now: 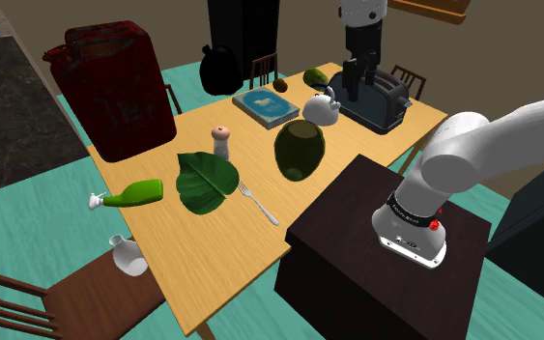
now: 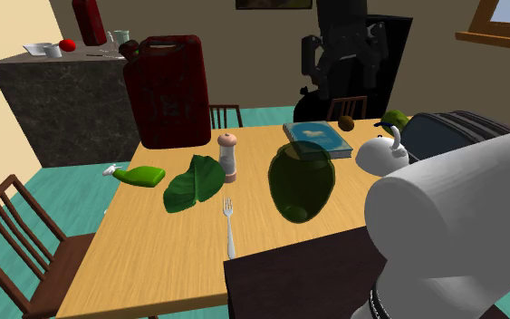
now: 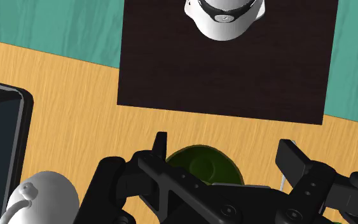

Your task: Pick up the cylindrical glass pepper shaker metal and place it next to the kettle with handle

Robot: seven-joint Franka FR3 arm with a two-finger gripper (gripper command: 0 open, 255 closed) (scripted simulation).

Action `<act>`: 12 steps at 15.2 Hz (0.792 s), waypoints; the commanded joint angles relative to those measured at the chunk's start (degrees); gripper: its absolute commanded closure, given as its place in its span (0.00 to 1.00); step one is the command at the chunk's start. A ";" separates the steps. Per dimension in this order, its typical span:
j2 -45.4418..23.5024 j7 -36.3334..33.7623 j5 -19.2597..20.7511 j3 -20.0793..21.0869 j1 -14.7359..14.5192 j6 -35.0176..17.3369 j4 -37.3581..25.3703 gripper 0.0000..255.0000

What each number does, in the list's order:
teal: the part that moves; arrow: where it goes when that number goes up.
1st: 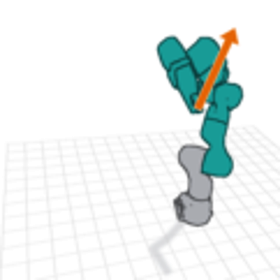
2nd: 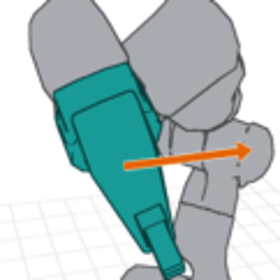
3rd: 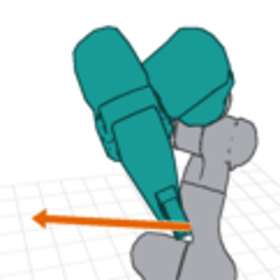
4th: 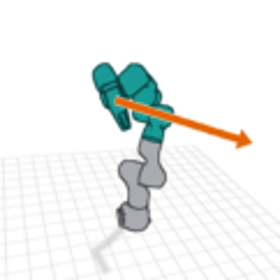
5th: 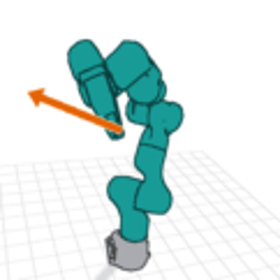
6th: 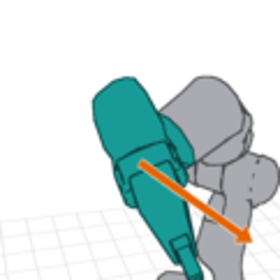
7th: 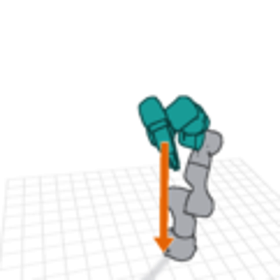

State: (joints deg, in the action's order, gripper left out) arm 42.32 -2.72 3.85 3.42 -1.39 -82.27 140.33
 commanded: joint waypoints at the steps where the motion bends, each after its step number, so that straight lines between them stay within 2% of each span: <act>1: 0.00 0.00 0.00 0.00 0.00 0.00 0.00 0.00; 12: -22.34 -5.66 -3.52 2.48 -0.26 -17.28 -6.40 0.00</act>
State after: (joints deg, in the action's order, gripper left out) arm 22.30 -7.60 0.75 5.48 -1.48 -97.88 134.75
